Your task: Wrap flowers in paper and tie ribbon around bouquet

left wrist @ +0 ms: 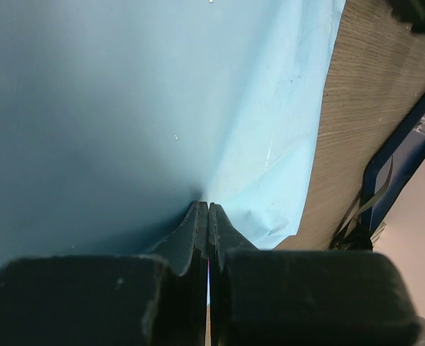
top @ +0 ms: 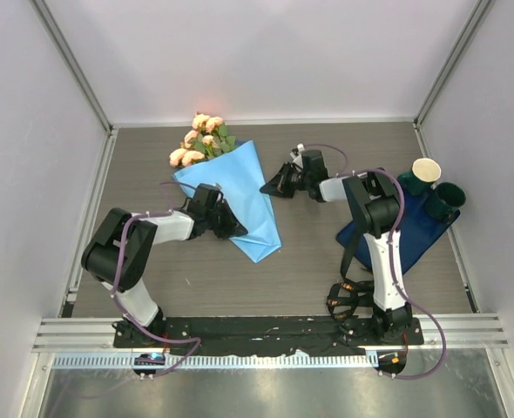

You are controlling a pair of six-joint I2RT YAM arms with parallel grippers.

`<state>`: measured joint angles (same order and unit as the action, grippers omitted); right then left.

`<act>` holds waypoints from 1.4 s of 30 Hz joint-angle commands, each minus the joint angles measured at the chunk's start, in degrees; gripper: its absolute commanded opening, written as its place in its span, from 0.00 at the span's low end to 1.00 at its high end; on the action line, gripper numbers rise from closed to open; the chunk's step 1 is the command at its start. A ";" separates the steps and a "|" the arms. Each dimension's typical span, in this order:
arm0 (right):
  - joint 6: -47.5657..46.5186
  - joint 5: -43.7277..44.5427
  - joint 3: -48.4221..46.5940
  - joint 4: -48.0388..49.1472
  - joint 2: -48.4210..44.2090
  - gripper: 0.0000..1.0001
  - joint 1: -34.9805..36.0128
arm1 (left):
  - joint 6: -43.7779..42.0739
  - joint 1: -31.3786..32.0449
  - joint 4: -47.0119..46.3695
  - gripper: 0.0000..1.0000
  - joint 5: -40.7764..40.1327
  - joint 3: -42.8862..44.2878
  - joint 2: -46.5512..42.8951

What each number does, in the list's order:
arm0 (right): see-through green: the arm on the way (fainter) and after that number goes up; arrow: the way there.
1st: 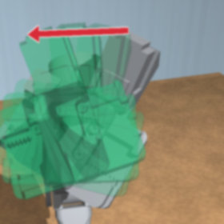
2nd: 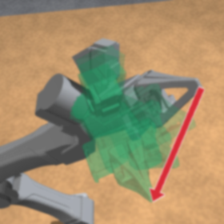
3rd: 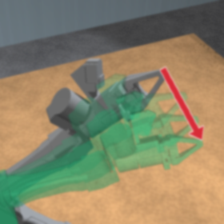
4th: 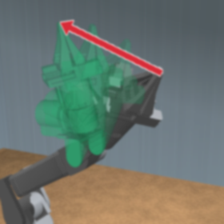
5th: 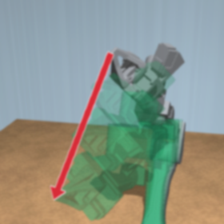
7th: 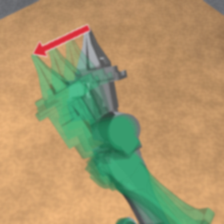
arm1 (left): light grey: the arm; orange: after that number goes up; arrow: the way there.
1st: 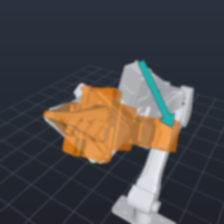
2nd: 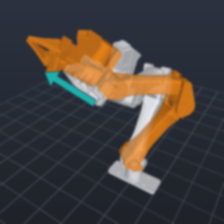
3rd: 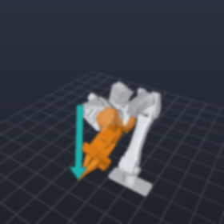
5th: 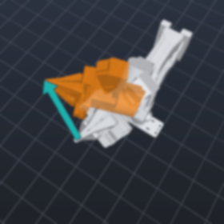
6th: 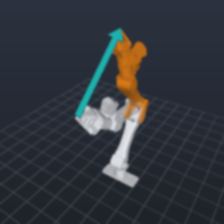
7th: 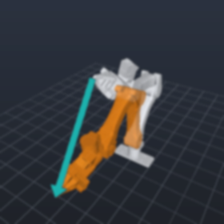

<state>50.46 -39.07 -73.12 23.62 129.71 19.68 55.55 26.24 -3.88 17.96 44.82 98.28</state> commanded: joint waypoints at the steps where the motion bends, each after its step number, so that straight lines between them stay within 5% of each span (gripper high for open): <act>1: 0.34 9.01 -10.68 -11.90 7.21 0.00 -1.75 | -0.09 0.22 2.12 0.00 -1.87 -2.54 -0.81; 17: 5.88 10.77 -58.08 -32.49 35.58 0.01 -4.13 | 2.11 0.22 -2.01 0.00 -0.55 -7.02 -3.18; 22: 7.98 13.58 -80.05 -35.49 46.76 0.01 -3.69 | 2.02 0.22 -1.83 0.00 -0.64 -7.90 -3.97; 25: 10.46 17.08 -80.07 -27.76 47.83 0.01 -2.73 | 1.93 0.22 -1.92 0.00 -0.03 -7.73 -3.54; 33: -3.60 31.32 -81.83 -21.40 41.16 0.08 -0.26 | 1.06 0.22 -0.61 0.00 2.17 -7.29 -5.19; 38: -11.24 29.23 -75.08 -34.39 23.60 0.16 -1.66 | -3.33 0.13 6.40 0.28 1.38 -1.94 -11.00; 41: -16.61 26.44 -59.74 -42.95 7.92 0.23 -1.58 | -4.31 -0.05 8.45 0.41 3.04 2.37 -13.46; 42: -17.14 24.67 -47.59 -41.30 2.97 0.25 -1.49 | -4.31 -0.13 8.71 0.44 4.70 3.42 -13.90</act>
<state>42.00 -11.66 -139.22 -11.40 156.53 18.48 54.28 26.24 1.21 19.49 42.13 88.68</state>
